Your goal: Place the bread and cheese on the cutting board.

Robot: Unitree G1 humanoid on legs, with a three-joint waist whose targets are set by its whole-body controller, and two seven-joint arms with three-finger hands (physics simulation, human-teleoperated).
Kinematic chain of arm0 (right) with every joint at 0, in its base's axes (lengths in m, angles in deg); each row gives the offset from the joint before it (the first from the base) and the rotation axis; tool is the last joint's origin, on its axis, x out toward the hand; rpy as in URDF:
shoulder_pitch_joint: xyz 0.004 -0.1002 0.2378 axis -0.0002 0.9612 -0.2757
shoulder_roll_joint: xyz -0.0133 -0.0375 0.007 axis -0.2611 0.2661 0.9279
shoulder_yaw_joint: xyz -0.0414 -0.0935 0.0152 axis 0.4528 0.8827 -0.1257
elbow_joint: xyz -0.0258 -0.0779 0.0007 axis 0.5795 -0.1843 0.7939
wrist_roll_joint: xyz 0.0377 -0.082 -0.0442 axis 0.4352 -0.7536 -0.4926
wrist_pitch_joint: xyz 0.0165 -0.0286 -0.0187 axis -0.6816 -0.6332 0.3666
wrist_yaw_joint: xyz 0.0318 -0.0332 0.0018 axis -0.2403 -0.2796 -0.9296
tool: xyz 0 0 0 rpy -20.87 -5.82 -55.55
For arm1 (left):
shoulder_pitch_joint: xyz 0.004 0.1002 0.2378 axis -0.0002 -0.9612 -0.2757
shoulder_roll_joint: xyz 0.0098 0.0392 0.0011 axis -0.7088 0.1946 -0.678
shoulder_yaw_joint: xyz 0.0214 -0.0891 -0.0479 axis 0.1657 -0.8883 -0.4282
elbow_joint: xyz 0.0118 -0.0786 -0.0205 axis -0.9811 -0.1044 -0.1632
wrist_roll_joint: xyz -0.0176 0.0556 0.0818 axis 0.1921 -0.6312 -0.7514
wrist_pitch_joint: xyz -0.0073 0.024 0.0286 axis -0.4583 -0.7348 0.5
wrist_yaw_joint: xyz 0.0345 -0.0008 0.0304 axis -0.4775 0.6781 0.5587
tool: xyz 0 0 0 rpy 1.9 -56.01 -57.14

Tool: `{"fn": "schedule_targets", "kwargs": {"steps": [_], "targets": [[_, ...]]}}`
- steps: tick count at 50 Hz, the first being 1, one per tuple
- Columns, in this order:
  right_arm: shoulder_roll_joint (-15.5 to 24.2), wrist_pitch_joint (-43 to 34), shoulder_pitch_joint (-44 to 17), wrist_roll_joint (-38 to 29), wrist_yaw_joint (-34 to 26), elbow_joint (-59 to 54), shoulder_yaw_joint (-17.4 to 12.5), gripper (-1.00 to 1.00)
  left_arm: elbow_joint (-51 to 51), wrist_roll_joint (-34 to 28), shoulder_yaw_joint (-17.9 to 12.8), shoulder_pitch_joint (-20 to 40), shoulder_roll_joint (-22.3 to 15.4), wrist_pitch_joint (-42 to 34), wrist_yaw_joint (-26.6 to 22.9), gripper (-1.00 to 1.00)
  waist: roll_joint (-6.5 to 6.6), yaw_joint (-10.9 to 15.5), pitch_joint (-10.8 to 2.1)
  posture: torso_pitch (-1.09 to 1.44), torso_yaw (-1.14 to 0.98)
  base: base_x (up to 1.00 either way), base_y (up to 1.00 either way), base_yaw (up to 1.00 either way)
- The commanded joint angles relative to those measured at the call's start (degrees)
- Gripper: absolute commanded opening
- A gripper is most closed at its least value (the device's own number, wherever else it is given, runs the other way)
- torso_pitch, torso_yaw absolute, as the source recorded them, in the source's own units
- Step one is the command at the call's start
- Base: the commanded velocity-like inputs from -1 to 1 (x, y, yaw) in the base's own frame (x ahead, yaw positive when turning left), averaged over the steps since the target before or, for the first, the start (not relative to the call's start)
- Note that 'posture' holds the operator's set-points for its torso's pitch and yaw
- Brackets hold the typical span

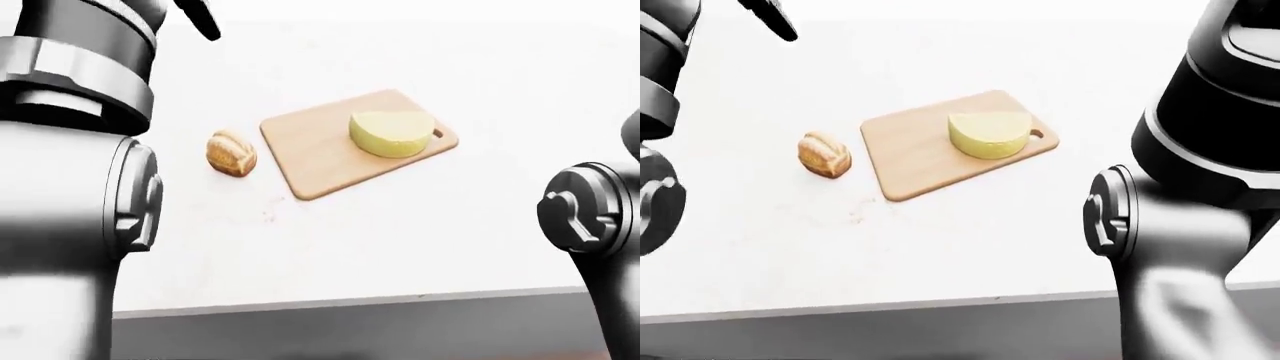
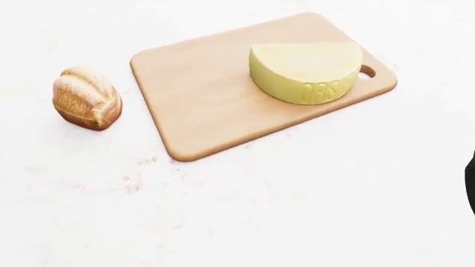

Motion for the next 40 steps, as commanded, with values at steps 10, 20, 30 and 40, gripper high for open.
{"fn": "schedule_targets", "kwargs": {"steps": [10, 20, 30, 40], "targets": [[0.5, 0.9, -2.5, -0.2, 0.4, -0.6, 0.3, 1.0, 3.6, -10.1, -5.5, -5.9, 3.7, 8.3, -6.9, 1.0, 0.28, -0.2, -2.19, 0.0, 0.0, 0.0, 0.0, 0.0], [0.5, 0.0, -2.5, -1.0, -0.5, 0.5, 0.5, 1.0, 8.3, -12.0, -7.5, -11.0, 3.8, 12.7, -21.4, 1.0, 0.49, -0.2, -2.2, 0.0, 0.0, 0.0, 0.0, 0.0], [0.3, 0.4, -2.4, -1.4, -0.5, 0.1, 0.4, 1.0, 15.0, -11.7, -9.9, -10.2, 0.6, 10.0, -39.3, 1.0, 0.77, -0.1, -1.82, 0.0, 0.0, 0.0, 0.0, 0.0], [-0.2, 0.4, -1.3, -1.4, 0.0, 0.7, 0.3, 1.0, 27.1, -11.9, -11.3, -17.0, -1.7, 10.7, -53.7, 1.0, 0.98, 0.2, -1.58, 0.0, 0.0, 0.0, 0.0, 0.0]]}}
